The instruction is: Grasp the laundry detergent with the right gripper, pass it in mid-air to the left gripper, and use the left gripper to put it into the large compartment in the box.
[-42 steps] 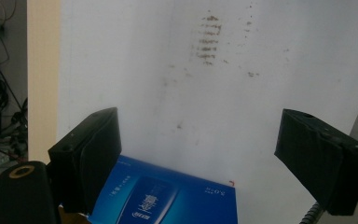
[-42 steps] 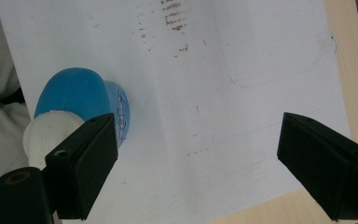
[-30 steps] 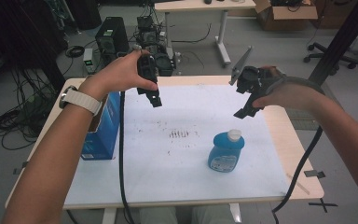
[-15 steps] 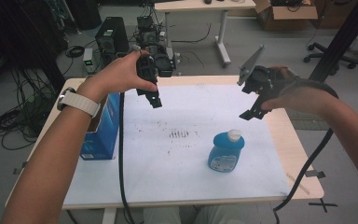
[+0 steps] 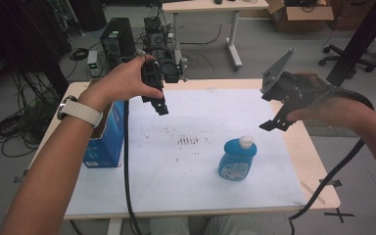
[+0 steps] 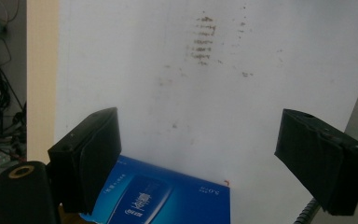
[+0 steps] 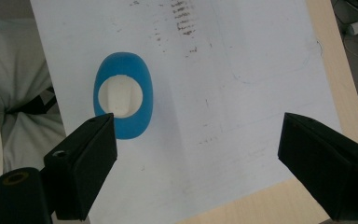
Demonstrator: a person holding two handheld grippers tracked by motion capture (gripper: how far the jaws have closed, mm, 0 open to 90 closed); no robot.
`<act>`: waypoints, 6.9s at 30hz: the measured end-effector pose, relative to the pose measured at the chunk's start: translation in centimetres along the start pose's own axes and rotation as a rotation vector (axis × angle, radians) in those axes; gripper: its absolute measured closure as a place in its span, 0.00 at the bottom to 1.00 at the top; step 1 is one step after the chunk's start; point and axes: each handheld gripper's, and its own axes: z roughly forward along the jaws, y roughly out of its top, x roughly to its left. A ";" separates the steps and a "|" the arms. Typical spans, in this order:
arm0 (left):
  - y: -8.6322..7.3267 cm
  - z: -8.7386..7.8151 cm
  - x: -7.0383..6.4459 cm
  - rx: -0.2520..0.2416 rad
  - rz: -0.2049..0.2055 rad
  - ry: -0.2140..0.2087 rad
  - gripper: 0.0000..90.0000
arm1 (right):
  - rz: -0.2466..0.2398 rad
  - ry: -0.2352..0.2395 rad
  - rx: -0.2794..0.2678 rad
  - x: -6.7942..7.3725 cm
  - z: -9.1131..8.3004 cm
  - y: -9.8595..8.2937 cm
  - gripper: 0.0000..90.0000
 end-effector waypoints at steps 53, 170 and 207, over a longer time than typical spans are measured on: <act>0.7 0.6 -0.5 0.015 0.007 -0.007 0.16 | 0.087 0.058 -0.140 4.4 4.8 -8.1 0.12; 1.7 1.9 -0.6 0.084 -0.008 -0.030 0.16 | 0.254 0.128 -0.607 6.2 17.7 -13.3 0.12; 1.7 2.1 -0.4 0.086 -0.013 -0.033 0.16 | 0.246 0.150 -0.675 6.2 19.5 -11.5 0.12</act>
